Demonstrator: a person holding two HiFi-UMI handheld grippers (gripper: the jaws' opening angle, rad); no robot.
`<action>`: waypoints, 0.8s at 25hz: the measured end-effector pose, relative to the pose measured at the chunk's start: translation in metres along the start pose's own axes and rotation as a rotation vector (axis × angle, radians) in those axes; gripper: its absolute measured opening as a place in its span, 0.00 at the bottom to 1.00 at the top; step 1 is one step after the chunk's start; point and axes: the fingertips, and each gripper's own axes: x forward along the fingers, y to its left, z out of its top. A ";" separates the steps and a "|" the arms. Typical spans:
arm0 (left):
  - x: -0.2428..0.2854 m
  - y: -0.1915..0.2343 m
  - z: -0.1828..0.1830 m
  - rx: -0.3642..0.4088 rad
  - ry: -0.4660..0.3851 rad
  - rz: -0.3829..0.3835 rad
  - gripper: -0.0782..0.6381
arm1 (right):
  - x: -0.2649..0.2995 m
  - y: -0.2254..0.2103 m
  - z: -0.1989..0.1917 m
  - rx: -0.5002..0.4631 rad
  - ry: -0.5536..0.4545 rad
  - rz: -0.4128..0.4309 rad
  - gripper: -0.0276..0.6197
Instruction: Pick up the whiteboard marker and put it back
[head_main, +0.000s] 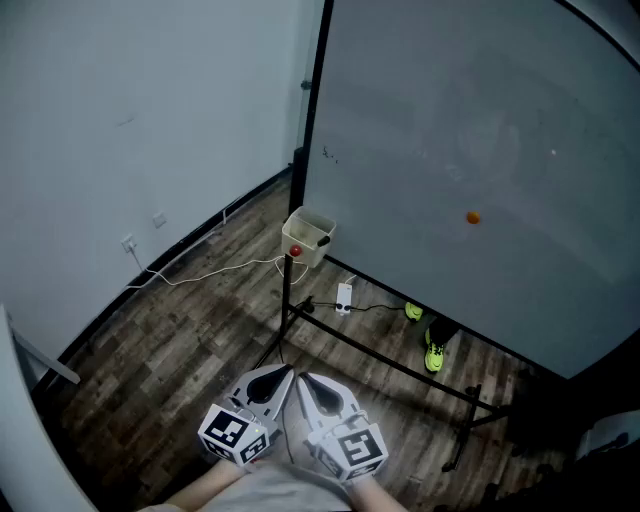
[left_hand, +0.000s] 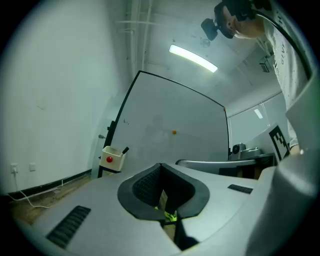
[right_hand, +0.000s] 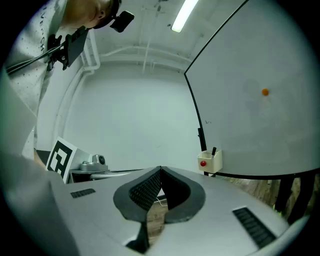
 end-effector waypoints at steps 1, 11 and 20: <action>0.002 0.005 0.000 -0.003 0.002 -0.002 0.13 | 0.005 -0.001 0.001 -0.002 0.000 -0.003 0.07; 0.013 0.049 -0.001 -0.022 0.016 -0.025 0.13 | 0.049 -0.012 -0.005 -0.006 0.018 -0.036 0.07; 0.014 0.083 -0.002 -0.019 0.025 -0.053 0.13 | 0.078 -0.019 -0.011 -0.010 -0.001 -0.096 0.07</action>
